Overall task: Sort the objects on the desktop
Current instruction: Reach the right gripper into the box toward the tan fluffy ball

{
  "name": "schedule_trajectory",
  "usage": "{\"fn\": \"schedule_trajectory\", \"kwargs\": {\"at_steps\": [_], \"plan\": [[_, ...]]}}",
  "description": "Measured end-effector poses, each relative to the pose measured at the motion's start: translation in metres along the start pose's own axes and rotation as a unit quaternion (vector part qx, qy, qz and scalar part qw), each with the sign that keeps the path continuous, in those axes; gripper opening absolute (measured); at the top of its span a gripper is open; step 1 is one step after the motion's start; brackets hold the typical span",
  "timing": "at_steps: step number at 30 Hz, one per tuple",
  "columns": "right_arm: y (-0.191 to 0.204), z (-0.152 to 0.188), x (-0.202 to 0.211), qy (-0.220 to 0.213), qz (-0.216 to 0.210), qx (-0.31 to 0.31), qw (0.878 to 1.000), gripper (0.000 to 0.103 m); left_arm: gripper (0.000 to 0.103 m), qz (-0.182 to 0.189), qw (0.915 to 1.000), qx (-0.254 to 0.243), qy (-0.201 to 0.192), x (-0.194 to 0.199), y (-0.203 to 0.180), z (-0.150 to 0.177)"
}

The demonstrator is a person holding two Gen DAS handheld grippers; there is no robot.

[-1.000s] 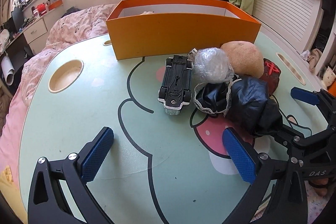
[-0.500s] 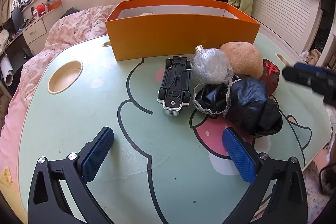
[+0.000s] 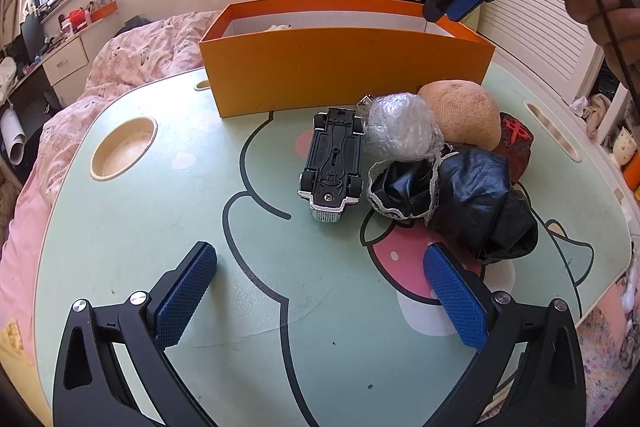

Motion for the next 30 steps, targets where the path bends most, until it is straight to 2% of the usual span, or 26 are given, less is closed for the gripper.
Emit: {"fn": "schedule_trajectory", "kwargs": {"at_steps": [4,7,9,10,11,13,15,17,19,21,23,26,30], "plan": [[0.004,-0.005,-0.021,0.037,0.041,0.003,0.998,0.025,0.103,0.000,1.0000,0.000,-0.001,0.000,0.000,-0.001],[0.002,-0.006,-0.031,0.048,0.093,0.012,0.994,0.026,0.103,0.001,1.0000,0.000,-0.001,0.000,0.000,-0.001],[0.003,-0.005,-0.038,0.057,0.088,0.012,0.994,0.028,0.103,0.001,1.0000,0.000,-0.001,0.000,0.000,-0.001],[0.005,-0.004,-0.043,0.065,0.082,0.015,0.994,0.030,0.103,0.001,1.0000,0.000,-0.001,0.000,0.000,-0.001],[0.008,-0.002,-0.049,0.074,0.079,0.020,0.994,0.039,0.103,0.001,1.0000,0.000,-0.001,-0.001,-0.001,-0.002],[0.009,0.000,-0.058,0.083,0.098,0.033,0.991,0.046,0.103,0.001,1.0000,-0.001,-0.002,-0.001,-0.001,-0.001],[0.008,0.002,-0.066,0.094,0.111,0.041,0.989,0.046,0.103,0.001,1.0000,-0.002,-0.002,-0.001,-0.001,-0.002],[0.007,-0.001,-0.069,0.091,0.116,0.046,0.988,0.035,0.103,0.001,1.0000,-0.002,-0.002,-0.001,-0.001,-0.003],[0.006,-0.002,-0.067,0.090,0.093,0.039,0.991,0.031,0.103,0.002,1.0000,-0.001,-0.002,-0.001,-0.001,-0.003],[0.006,-0.004,-0.058,0.080,0.050,0.025,0.995,0.030,0.103,0.002,1.0000,-0.001,-0.003,-0.002,-0.002,-0.004],[0.007,-0.008,-0.044,0.060,0.019,0.011,0.998,0.002,0.103,0.002,1.0000,-0.001,-0.003,-0.001,-0.002,-0.003],[0.005,-0.007,-0.010,0.019,-0.046,-0.008,0.999,0.002,0.103,0.002,1.0000,0.000,-0.003,-0.002,-0.002,-0.004],[0.001,0.012,0.029,-0.021,-0.094,-0.018,0.995,0.001,0.103,0.002,1.0000,0.000,-0.003,-0.001,-0.002,-0.003]]}}
Point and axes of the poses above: each gripper's, at about its wrist camera, not at the fingertips, and x roughly against the way its jaws point, y to its left, z to its underside, the point moved 7 cm from there along -x, roughly the way its jaws point, and after that the axes turned 2 degrees about z, right-handed, at the moved point
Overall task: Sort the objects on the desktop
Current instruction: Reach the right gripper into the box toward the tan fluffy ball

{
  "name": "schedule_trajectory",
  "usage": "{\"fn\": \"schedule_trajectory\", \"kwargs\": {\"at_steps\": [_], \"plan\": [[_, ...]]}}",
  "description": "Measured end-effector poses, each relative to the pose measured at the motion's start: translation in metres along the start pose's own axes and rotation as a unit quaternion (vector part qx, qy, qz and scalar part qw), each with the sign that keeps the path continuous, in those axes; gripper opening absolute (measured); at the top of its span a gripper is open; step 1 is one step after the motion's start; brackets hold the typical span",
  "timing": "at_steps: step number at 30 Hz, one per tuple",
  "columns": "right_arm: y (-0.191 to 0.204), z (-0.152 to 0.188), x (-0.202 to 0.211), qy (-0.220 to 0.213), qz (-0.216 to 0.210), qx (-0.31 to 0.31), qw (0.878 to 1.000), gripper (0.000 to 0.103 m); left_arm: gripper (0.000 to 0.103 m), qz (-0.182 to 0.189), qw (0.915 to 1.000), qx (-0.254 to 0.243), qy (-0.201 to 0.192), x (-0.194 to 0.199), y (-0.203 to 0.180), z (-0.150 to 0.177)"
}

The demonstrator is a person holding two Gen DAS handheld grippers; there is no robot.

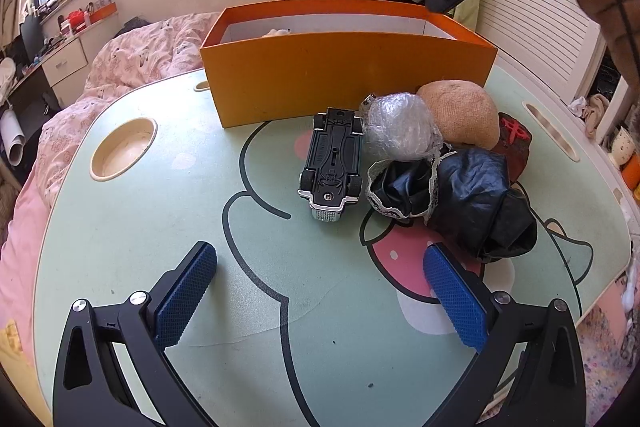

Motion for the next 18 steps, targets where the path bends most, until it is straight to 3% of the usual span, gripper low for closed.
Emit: {"fn": "schedule_trajectory", "kwargs": {"at_steps": [3,6,7,8,10,13,15,16,18], "plan": [[-0.002,0.016,0.018,-0.014,-0.035,-0.004,0.999,0.001,0.103,0.000,1.0000,0.000,0.000,0.000,0.000,0.000],[-0.013,0.014,0.020,-0.009,-0.039,-0.020,0.999,0.008,0.103,0.000,1.0000,0.000,0.000,0.000,-0.001,0.000],[-0.014,0.009,0.017,-0.006,-0.037,-0.020,0.999,0.023,0.103,-0.001,1.0000,0.000,0.000,0.000,-0.001,0.000],[-0.015,0.002,0.014,-0.002,-0.024,-0.017,1.000,0.048,0.103,-0.001,1.0000,0.000,0.000,0.000,-0.001,0.000],[-0.014,-0.008,0.002,0.015,0.020,0.003,1.000,0.069,0.103,0.000,1.0000,0.000,-0.001,0.000,-0.001,0.000],[-0.011,-0.011,-0.026,0.077,0.043,0.025,0.996,0.064,0.103,0.001,1.0000,0.001,-0.001,-0.001,0.000,-0.001],[-0.006,-0.011,-0.042,0.106,0.052,0.035,0.992,0.049,0.103,0.001,1.0000,0.001,-0.002,0.000,0.000,-0.002],[-0.006,-0.010,-0.048,0.115,0.063,0.039,0.991,0.036,0.103,0.001,1.0000,0.001,-0.002,0.000,0.000,-0.002],[-0.004,-0.007,-0.055,0.123,0.072,0.051,0.988,0.034,0.103,0.002,1.0000,0.001,-0.002,0.000,0.000,-0.001]]}}
Point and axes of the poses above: each gripper's, at about its wrist camera, not at the fingertips, and x roughly against the way its jaws point, y to its left, z to its underside, the point moved 7 cm from there along -x, roughly the way its jaws point, and after that the axes turned 2 degrees about z, right-handed, at the moved point
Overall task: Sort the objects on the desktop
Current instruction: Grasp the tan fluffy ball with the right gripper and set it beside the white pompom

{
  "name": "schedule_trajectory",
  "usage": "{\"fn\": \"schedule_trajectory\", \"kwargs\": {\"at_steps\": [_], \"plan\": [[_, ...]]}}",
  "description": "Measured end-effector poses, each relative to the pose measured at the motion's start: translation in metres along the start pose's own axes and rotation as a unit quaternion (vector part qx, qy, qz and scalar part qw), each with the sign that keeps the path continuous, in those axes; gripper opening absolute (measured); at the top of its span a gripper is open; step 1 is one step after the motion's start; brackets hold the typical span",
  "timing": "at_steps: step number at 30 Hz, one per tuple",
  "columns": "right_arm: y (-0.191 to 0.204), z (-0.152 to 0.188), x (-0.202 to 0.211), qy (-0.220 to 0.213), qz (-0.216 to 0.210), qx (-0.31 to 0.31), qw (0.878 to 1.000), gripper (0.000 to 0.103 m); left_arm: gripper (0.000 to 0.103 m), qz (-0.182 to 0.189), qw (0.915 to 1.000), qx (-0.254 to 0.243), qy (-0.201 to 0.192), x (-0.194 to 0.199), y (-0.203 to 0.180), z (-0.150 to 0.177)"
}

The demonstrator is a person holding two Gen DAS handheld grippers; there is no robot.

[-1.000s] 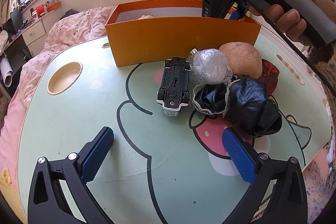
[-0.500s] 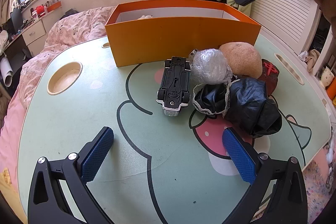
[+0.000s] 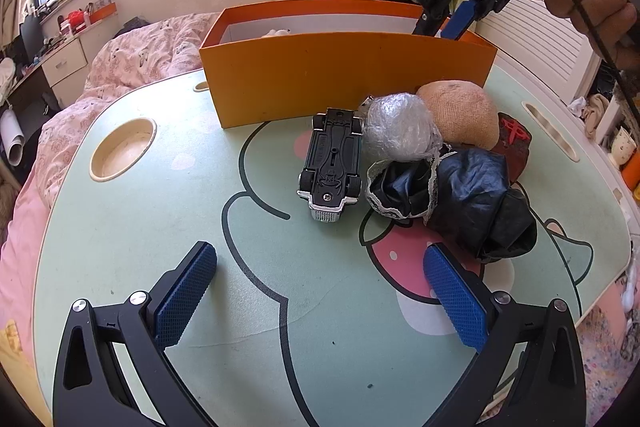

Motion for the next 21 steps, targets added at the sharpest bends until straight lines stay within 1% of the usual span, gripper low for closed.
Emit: {"fn": "schedule_trajectory", "kwargs": {"at_steps": [1,3,5,7,9,11,12,13,16,19,21], "plan": [[0.001,0.001,-0.004,0.007,0.006,0.005,1.000,0.034,0.103,0.000,1.0000,0.000,0.000,0.000,0.000,0.000],[-0.003,0.005,-0.017,0.038,0.018,-0.005,0.999,0.035,0.103,0.000,1.0000,0.000,0.000,0.000,0.000,0.000],[-0.005,0.007,-0.025,0.058,0.022,-0.010,0.998,0.042,0.103,-0.001,1.0000,0.000,0.000,0.000,0.000,-0.001],[-0.001,0.007,-0.030,0.072,0.000,-0.004,0.997,0.045,0.103,-0.001,1.0000,0.000,0.000,0.000,0.000,0.000],[0.001,0.006,-0.032,0.084,-0.013,-0.003,0.996,0.043,0.103,0.000,1.0000,0.000,0.000,0.000,0.000,0.000],[0.004,0.006,-0.034,0.093,-0.038,-0.006,0.995,0.035,0.103,0.000,1.0000,0.000,-0.001,0.001,0.000,0.000],[0.003,0.004,-0.033,0.091,-0.041,-0.011,0.995,0.032,0.103,0.000,1.0000,0.000,-0.001,0.002,-0.001,0.001],[0.002,0.002,-0.031,0.082,-0.044,-0.019,0.996,0.025,0.103,0.000,1.0000,0.000,-0.001,0.002,0.000,0.001],[-0.004,-0.002,-0.016,0.049,-0.089,-0.042,0.994,0.025,0.103,0.001,1.0000,0.000,-0.001,0.002,0.000,0.001],[-0.015,-0.004,0.009,-0.001,-0.109,-0.064,0.992,0.025,0.103,0.001,1.0000,0.001,-0.001,0.002,0.000,0.001],[-0.022,0.003,0.032,-0.038,-0.126,-0.072,0.989,0.025,0.103,0.001,1.0000,0.001,-0.001,0.002,0.000,0.001]]}}
Point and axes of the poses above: each gripper's, at about its wrist camera, not at the fingertips, and x roughly against the way its jaws point, y to its left, z to its underside, the point moved 7 cm from there along -x, roughly the way its jaws point, and after that the axes turned 2 degrees about z, right-handed, at the moved point
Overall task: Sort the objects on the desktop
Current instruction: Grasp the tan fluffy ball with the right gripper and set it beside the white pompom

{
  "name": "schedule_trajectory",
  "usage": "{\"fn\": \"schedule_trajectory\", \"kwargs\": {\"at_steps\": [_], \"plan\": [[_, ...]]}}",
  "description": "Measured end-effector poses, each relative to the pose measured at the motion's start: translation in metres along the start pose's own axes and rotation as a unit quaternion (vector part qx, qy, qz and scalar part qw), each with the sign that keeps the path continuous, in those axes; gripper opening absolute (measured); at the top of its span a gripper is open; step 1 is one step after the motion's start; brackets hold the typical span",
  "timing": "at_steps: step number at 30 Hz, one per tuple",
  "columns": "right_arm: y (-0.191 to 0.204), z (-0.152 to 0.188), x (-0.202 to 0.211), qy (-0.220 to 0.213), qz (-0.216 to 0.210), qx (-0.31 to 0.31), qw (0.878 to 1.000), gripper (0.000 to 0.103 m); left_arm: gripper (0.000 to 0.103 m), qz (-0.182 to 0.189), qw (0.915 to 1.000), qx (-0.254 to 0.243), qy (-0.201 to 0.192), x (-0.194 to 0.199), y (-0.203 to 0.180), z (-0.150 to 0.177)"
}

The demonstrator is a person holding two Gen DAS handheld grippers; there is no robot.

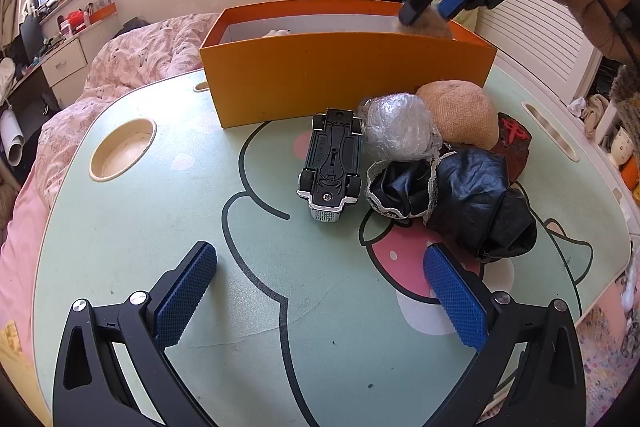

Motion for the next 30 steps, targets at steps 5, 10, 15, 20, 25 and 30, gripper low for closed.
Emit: {"fn": "schedule_trajectory", "kwargs": {"at_steps": [5,10,15,20,25,30], "plan": [[0.014,0.031,0.049,-0.074,-0.039,0.013,0.996,0.025,0.103,0.000,1.0000,0.000,0.000,0.000,0.000,0.000],[0.011,0.069,0.042,-0.077,-0.044,0.015,0.996,0.026,0.103,0.000,1.0000,0.000,0.000,0.000,0.000,0.000],[0.009,0.085,0.017,-0.081,-0.051,0.024,0.995,0.035,0.103,0.001,1.0000,0.001,0.000,0.000,0.000,0.000],[-0.004,0.101,0.041,-0.192,-0.018,0.008,0.981,0.057,0.103,0.001,1.0000,0.001,0.000,0.001,0.000,0.000],[-0.003,0.147,0.037,-0.212,0.009,0.029,0.977,0.066,0.103,0.001,1.0000,0.001,0.000,0.001,0.000,0.000],[-0.006,0.184,-0.006,-0.199,0.051,0.021,0.979,0.066,0.103,0.001,1.0000,0.001,0.000,0.001,0.000,0.000]]}}
Point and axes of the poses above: each gripper's, at about its wrist camera, not at the fingertips, and x roughly against the way its jaws point, y to its left, z to its underside, the point moved 7 cm from there along -x, roughly the way its jaws point, and after that the axes turned 2 degrees about z, right-handed, at the moved point
